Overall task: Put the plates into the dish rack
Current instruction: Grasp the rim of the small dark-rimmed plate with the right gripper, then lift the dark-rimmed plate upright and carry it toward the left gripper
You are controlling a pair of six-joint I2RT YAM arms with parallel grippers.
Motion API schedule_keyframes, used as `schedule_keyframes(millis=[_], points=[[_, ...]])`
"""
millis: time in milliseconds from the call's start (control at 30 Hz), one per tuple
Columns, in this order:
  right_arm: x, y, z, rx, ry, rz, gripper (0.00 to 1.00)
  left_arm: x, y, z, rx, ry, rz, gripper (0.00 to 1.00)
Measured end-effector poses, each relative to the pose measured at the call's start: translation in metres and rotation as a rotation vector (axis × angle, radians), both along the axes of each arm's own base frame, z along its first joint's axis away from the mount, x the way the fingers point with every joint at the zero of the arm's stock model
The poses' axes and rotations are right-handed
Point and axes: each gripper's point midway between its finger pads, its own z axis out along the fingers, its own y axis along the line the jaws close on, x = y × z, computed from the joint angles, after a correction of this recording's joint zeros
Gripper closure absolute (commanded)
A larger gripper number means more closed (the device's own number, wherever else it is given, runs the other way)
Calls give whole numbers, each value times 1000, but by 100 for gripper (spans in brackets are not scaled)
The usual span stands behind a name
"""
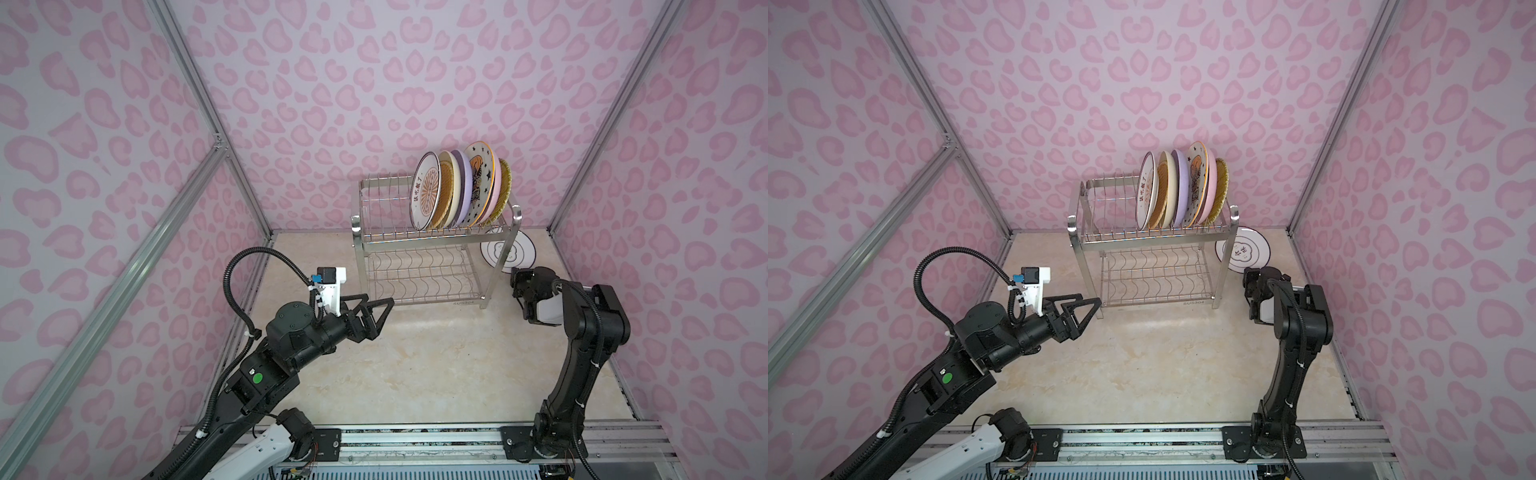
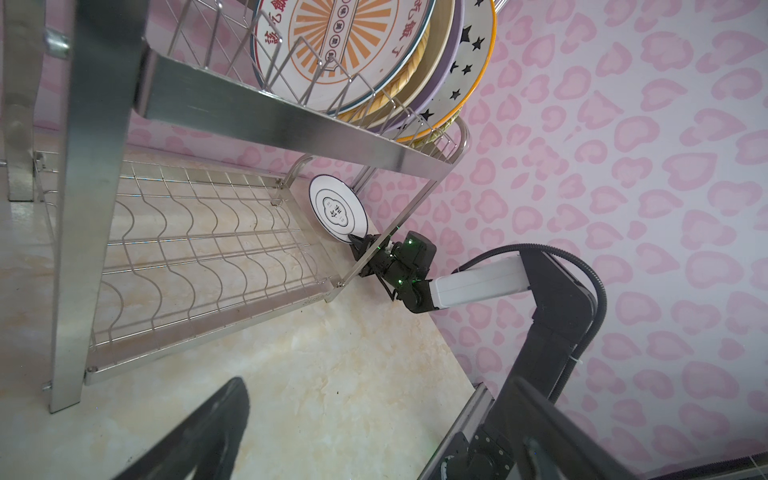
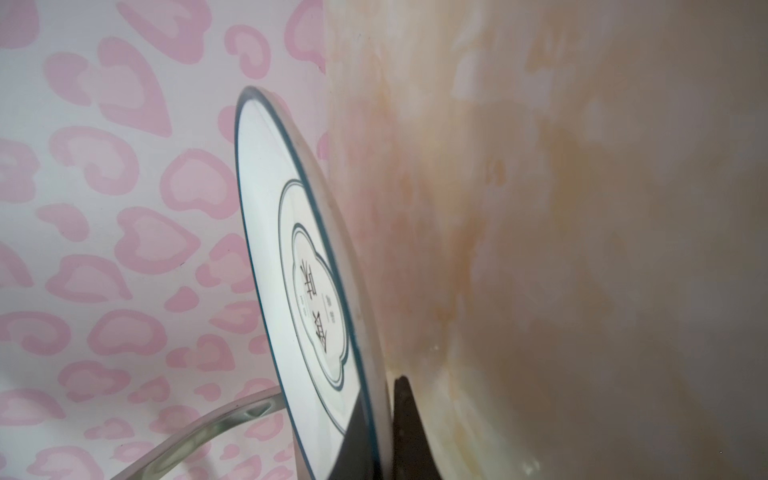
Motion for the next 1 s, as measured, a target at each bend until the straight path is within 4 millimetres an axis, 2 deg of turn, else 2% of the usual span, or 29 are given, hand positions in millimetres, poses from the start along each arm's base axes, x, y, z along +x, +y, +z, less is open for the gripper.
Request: schedule_keyframes(millis=[267,567,633,733,867,1000], points=[[-42,-20,19,-60,7,-54,100,1,-1,-1,1,7,0,2],[-116,-46,45,-139,33,-133,100,0,-4,-1,-1,14,-14,2],[-132,-53,56,-160,26,-153,100,-1,-5,-2,-4,17,-23,3],[-156,-60,85,-207,-3,-177,100,-2,-7,-6,-9,32,-37,3],[-188,-61,138,-320,-69,-194,100,-7,-13,-4,-30,35,-79,3],[-218,-61,181,-436,-95,-215,100,-12,-21,-4,-62,38,-132,3]])
